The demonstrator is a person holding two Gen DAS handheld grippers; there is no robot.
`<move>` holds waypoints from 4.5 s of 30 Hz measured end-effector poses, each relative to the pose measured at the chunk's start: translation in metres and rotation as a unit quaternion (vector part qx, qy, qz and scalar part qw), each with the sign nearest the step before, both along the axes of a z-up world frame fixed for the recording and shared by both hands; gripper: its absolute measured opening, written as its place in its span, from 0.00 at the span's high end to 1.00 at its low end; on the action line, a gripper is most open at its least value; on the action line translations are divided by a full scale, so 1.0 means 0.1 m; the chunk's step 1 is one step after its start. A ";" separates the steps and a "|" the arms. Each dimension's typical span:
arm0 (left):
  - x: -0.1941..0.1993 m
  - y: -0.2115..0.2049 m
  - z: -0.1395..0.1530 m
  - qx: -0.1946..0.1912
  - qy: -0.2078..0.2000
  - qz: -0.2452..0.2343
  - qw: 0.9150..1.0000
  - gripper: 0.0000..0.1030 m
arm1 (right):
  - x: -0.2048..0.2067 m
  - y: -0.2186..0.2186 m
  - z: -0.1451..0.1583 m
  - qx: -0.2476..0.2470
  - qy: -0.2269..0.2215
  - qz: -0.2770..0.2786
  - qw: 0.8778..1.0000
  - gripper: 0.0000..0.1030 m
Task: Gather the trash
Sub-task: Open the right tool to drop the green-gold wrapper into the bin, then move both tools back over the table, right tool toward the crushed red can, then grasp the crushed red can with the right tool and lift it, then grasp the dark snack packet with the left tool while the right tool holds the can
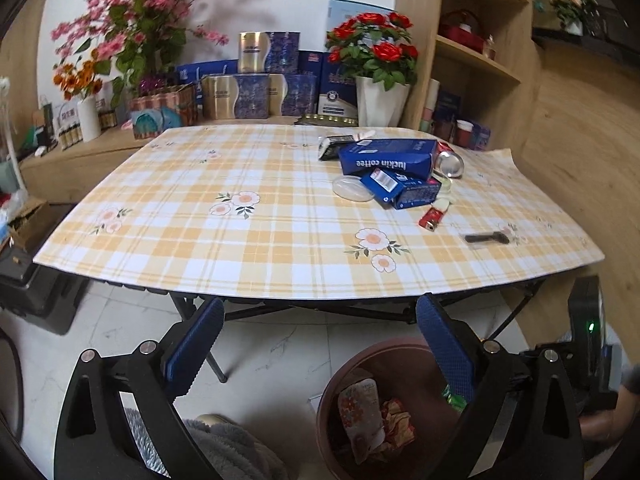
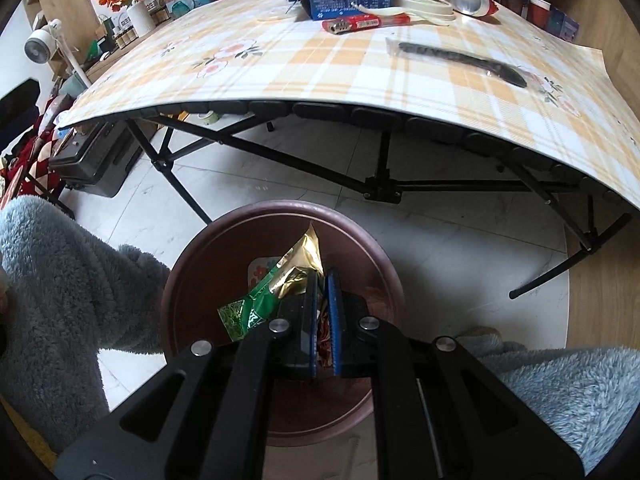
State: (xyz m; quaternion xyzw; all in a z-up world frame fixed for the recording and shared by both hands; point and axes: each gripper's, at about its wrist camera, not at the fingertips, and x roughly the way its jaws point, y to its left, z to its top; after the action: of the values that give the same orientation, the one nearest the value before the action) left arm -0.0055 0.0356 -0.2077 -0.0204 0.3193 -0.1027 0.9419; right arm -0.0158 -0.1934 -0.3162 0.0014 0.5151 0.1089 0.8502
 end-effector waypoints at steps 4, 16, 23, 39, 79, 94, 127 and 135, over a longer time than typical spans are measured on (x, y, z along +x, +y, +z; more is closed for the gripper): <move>0.01 0.10 0.00 -0.025 0.003 0.016 1.000 0.08 | 0.01 0.02 -0.05 -0.006 0.013 0.003 1.000 0.91; 0.02 0.20 0.01 -0.046 0.006 0.040 0.998 0.08 | -0.04 -0.01 0.05 -0.008 -0.006 0.002 1.000 0.23; 0.00 0.17 0.03 -0.040 0.000 0.034 0.999 0.08 | -0.04 -0.14 0.20 0.003 -0.038 -0.035 0.999 0.06; 0.15 0.03 0.13 -0.047 -0.004 0.006 0.999 0.08 | 0.11 -0.72 0.97 0.035 -0.110 -0.124 0.986 0.06; 2.10 0.18 0.72 -0.109 0.029 -0.001 0.994 0.15 | 2.13 -1.70 1.71 -0.003 -0.132 -0.137 0.982 0.06; 2.92 -0.02 0.47 -0.139 0.080 -0.017 0.987 0.26 | 3.64 -2.13 1.10 0.035 -0.061 -0.151 0.986 0.06; 3.88 -0.75 -0.04 0.023 0.116 -0.146 0.982 0.46 | 3.88 -1.84 1.12 0.125 -0.056 -0.131 0.982 0.90; 4.06 -0.90 -0.21 0.068 0.141 -0.168 0.973 0.77 | 3.62 -1.91 1.25 0.139 -0.075 -0.130 0.979 0.90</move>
State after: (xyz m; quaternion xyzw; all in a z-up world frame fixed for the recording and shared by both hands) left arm 0.4004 -0.0541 -0.2285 0.0828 0.4539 -0.2334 0.8559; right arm 0.3462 -0.3848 -0.1914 0.1787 0.4253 0.0681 0.8846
